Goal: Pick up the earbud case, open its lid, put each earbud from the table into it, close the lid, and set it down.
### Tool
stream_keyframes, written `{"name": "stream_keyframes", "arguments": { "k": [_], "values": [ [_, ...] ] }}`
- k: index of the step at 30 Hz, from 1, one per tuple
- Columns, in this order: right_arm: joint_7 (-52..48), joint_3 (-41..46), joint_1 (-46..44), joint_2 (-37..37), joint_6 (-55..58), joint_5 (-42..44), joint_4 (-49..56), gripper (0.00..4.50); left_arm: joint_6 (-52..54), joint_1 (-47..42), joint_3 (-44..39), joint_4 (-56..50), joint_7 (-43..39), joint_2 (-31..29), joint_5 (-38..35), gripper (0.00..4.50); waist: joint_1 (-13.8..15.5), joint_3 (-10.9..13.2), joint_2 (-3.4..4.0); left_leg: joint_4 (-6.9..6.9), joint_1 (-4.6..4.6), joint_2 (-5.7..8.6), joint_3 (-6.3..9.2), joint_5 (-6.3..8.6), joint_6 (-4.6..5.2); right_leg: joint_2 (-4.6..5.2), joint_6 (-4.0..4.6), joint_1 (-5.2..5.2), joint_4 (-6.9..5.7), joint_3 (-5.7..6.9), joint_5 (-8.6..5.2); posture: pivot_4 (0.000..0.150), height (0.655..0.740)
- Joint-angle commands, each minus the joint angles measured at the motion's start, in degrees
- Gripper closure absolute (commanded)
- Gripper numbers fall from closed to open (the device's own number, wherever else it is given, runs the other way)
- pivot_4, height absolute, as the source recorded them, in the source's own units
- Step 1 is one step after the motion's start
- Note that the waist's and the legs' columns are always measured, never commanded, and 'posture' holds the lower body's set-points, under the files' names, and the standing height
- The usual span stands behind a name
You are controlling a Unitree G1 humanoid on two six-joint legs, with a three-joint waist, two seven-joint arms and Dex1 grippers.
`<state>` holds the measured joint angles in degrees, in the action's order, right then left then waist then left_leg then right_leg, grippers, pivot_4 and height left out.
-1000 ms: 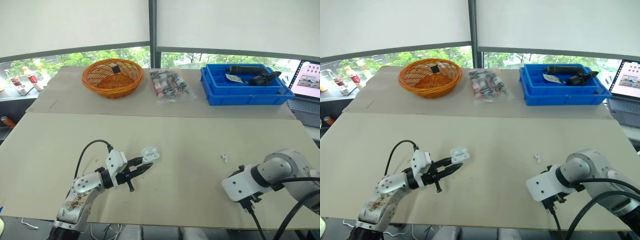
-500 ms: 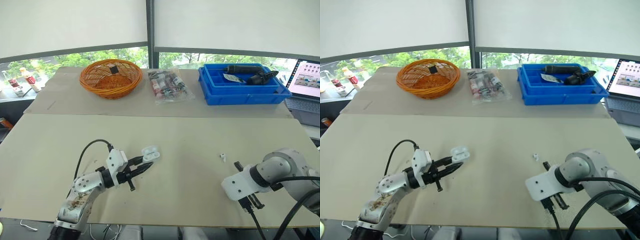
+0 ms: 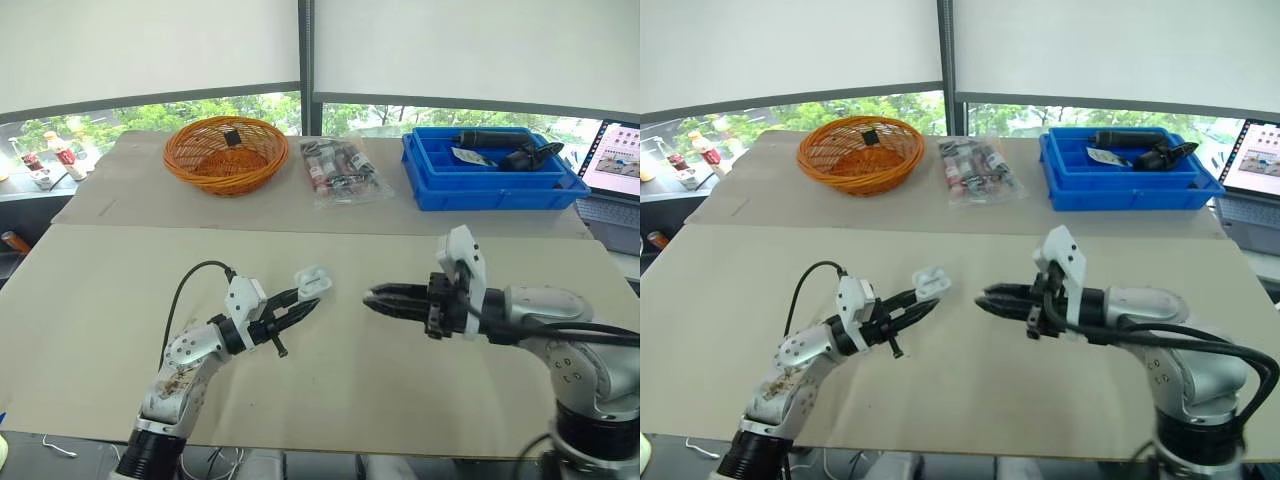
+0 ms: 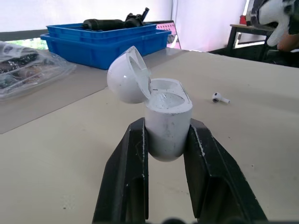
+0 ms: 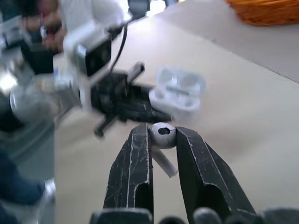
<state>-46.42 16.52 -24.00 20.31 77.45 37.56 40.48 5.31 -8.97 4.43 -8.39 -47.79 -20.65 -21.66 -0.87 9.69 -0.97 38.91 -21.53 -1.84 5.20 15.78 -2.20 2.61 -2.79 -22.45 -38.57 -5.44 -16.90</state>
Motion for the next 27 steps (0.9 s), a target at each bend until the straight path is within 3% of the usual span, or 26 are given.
{"name": "stream_keyframes", "arguments": {
  "k": [1,7,13,21,26,27],
  "values": [
    [7.11,6.72,-1.90,-5.83,7.90,5.49,3.36,4.14,-0.20,-0.99,-0.28,-0.42,0.13,0.39,-0.52,3.96,0.04,0.00,0.01,0.00,-0.01,0.00,0.02,0.00,0.00,0.00,0.00,-0.01,-0.01,0.01,0.00,0.150,0.6940],
    [14.87,8.91,-3.55,-11.82,10.35,8.17,3.79,4.14,-0.44,-2.25,0.27,0.26,0.32,1.38,-0.21,3.96,-0.21,-0.02,0.04,0.00,-0.12,0.01,0.05,0.00,0.00,-0.02,0.01,-0.20,-0.17,0.04,0.00,0.150,0.6940],
    [14.97,8.08,2.53,-3.24,7.82,9.84,5.49,4.14,-0.43,-1.56,0.26,-0.31,0.48,1.55,-0.26,3.96,-0.21,-0.02,0.04,0.08,-0.60,0.06,0.05,-0.01,-0.02,0.01,0.00,-0.65,-0.27,0.03,0.00,0.150,0.6940],
    [18.73,8.32,6.23,-2.63,6.54,13.36,5.98,4.14,-0.37,-1.15,0.67,-0.63,0.70,1.63,-0.20,3.96,-1.34,-0.02,0.04,0.05,-0.57,0.01,0.05,-0.02,-0.01,-0.06,0.02,-0.69,-0.40,0.00,0.00,0.150,0.6940],
    [16.07,4.32,13.43,7.37,1.25,11.18,8.15,4.14,-0.38,-0.78,0.81,-1.28,1.16,1.52,-0.04,3.96,-1.20,-0.02,0.04,0.07,-0.68,0.10,0.07,-0.02,-0.01,0.03,0.00,-0.69,-0.25,0.01,-0.01,0.150,0.6940],
    [12.77,2.45,17.22,13.61,-2.66,8.27,9.01,4.14,-0.28,-0.11,0.75,-1.96,1.24,1.25,-0.11,3.96,-1.25,-0.02,0.04,0.08,-0.68,0.10,0.07,-0.02,-0.01,0.04,0.00,-0.69,-0.25,0.00,-0.01,0.150,0.6940]
  ]
}}
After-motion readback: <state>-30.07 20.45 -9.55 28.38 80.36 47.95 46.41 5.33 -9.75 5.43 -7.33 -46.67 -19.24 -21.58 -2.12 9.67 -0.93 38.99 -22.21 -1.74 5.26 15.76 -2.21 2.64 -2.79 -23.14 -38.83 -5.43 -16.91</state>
